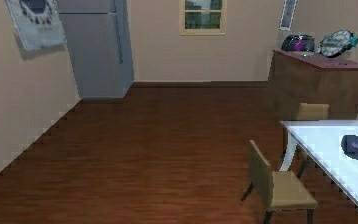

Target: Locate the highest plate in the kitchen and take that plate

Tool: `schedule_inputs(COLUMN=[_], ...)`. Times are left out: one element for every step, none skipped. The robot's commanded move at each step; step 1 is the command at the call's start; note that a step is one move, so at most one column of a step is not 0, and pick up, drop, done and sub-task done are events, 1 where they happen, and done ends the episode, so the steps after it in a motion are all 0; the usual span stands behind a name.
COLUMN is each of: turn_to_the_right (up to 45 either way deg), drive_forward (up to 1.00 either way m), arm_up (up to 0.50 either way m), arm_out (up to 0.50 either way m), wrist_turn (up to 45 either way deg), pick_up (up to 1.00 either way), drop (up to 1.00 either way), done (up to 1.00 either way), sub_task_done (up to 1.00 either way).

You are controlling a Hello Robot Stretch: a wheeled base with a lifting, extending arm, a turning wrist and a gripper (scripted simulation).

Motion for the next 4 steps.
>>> schedule_inputs(turn_to_the_right=[-45.0,-45.0,0.0,45.0], drive_forward=[0.00,0.00,0.05,0.00], arm_up=[0.00,0.00,0.00,0.00], arm_out=[0.00,0.00,0.00,0.00], wrist_turn=[0.0,0.0,0.0,0.0], pick_up=[0.00,0.00,0.00,0.00], drop=[0.00,0.00,0.00,0.00], done=[0.00,0.00,0.00,0.00], sub_task_done=[0.00,0.00,0.00,0.00])
